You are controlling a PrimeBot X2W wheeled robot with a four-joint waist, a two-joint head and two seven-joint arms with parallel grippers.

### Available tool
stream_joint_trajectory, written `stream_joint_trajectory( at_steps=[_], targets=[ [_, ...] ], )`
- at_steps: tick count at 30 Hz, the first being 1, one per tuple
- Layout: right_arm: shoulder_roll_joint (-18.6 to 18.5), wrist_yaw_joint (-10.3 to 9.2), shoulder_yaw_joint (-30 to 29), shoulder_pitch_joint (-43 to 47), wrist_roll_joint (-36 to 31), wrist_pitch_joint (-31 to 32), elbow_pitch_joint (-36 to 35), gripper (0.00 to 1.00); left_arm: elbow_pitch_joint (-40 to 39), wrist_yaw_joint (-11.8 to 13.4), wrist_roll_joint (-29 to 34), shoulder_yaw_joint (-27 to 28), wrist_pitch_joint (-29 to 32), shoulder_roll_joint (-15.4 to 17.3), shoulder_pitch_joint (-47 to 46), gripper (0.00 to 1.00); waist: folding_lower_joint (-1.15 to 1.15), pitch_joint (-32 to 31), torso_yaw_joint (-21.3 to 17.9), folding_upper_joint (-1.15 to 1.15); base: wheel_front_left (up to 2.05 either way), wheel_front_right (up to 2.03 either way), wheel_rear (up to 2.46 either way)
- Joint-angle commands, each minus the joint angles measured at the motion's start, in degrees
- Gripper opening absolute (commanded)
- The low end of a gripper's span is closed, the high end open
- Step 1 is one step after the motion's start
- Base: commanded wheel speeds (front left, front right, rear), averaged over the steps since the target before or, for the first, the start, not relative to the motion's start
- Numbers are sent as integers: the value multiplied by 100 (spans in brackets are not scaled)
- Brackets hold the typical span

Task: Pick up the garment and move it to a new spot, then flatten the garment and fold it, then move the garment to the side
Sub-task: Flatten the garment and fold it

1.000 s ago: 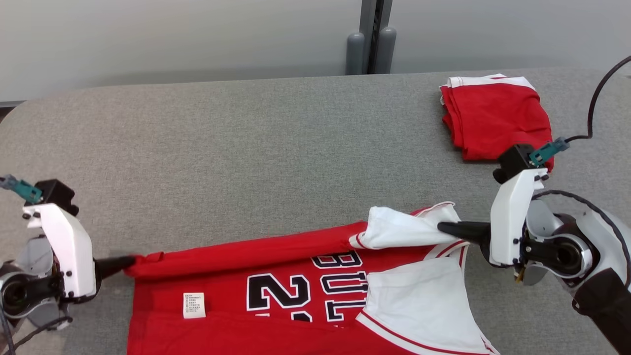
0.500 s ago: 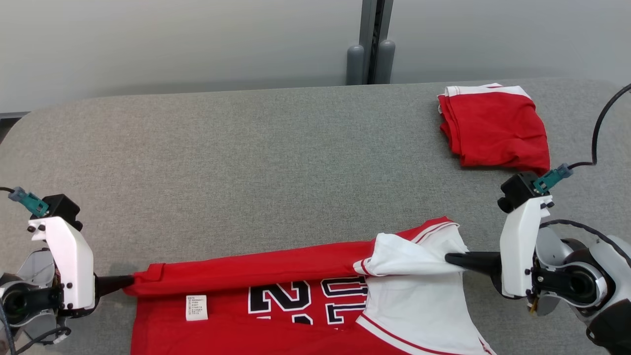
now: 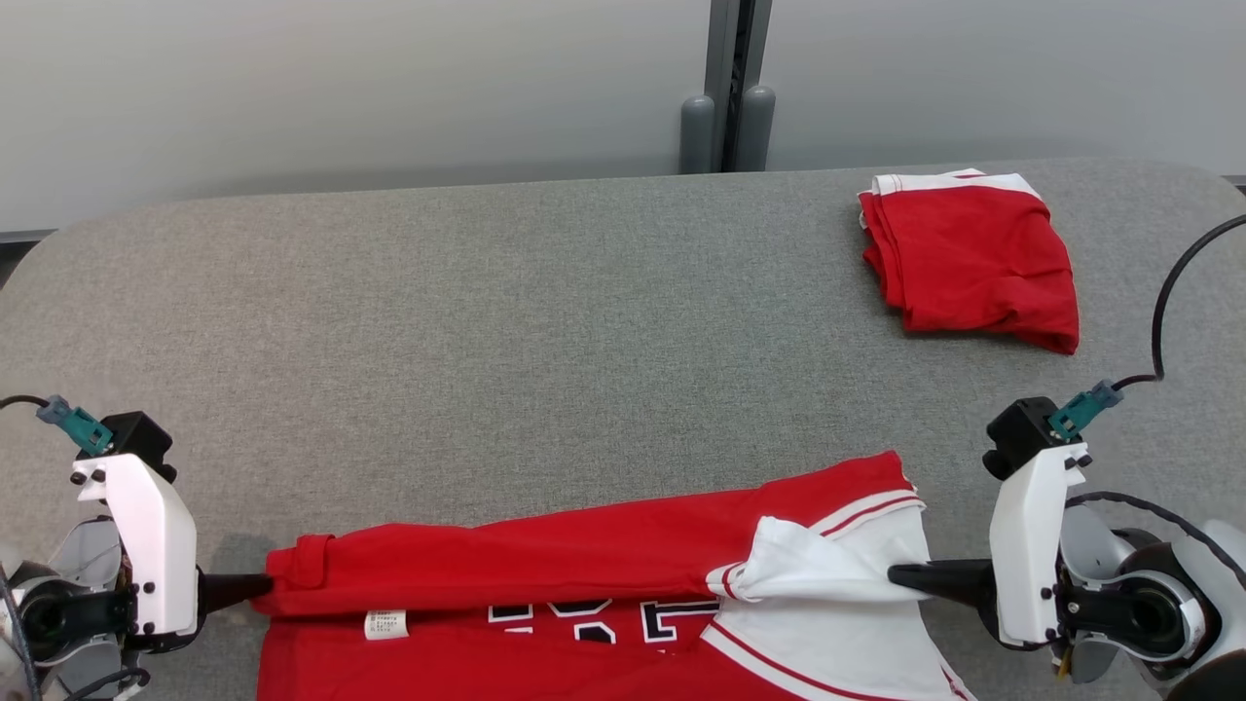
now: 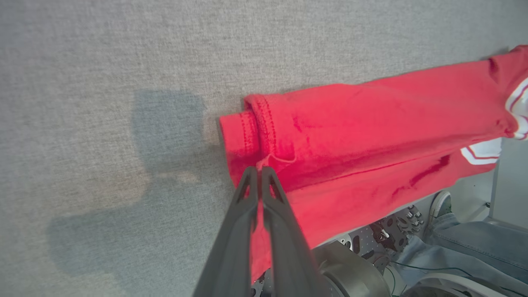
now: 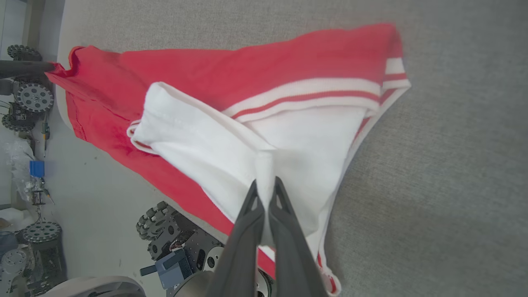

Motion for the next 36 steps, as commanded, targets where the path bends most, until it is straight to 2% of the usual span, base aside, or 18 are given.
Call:
stream_joint_trajectory(
  at_steps=[1,11,12,13,14,15,16,19,30,36],
  targets=[
    [40,4,-101,127,-92,95,-74,0,24,18,21,-7,8,-5,59,0,0,-5,-6,0,0,0,0],
    [266,4,-497,449,-451,417,-245,0,17,26,8,-43,68,-25,148,0,0,1,-8,0,0,0,0],
    [300,4,-551,474,-492,453,-263,13,16,26,-1,-42,75,-31,154,0,0,2,-6,0,0,0,0],
    [339,4,-607,504,-532,475,-274,32,16,26,-14,-41,86,-34,162,21,0,2,-5,0,0,0,0],
    [375,4,-653,536,-564,492,-287,50,16,25,-23,-40,90,-31,167,46,0,-1,-4,0,0,0,0],
    [416,4,-707,566,-596,501,-299,97,16,25,-27,-40,99,-30,171,61,0,-6,-4,0,0,0,0],
    [448,3,-766,592,-622,528,-308,100,18,25,-31,-40,107,-28,170,77,0,-15,-2,0,0,0,0],
    [552,4,-914,725,-666,609,-379,100,24,31,-34,-51,115,-32,176,100,0,-73,8,0,0,0,0],
    [619,4,-1667,1561,-888,820,-929,100,-81,66,-34,16,-79,84,318,100,0,-468,4,0,0,0,0],
    [831,4,-2264,1780,-1267,4,-1320,100,-372,137,237,130,-613,281,396,100,0,-593,-6,0,0,0,0]
  ],
)
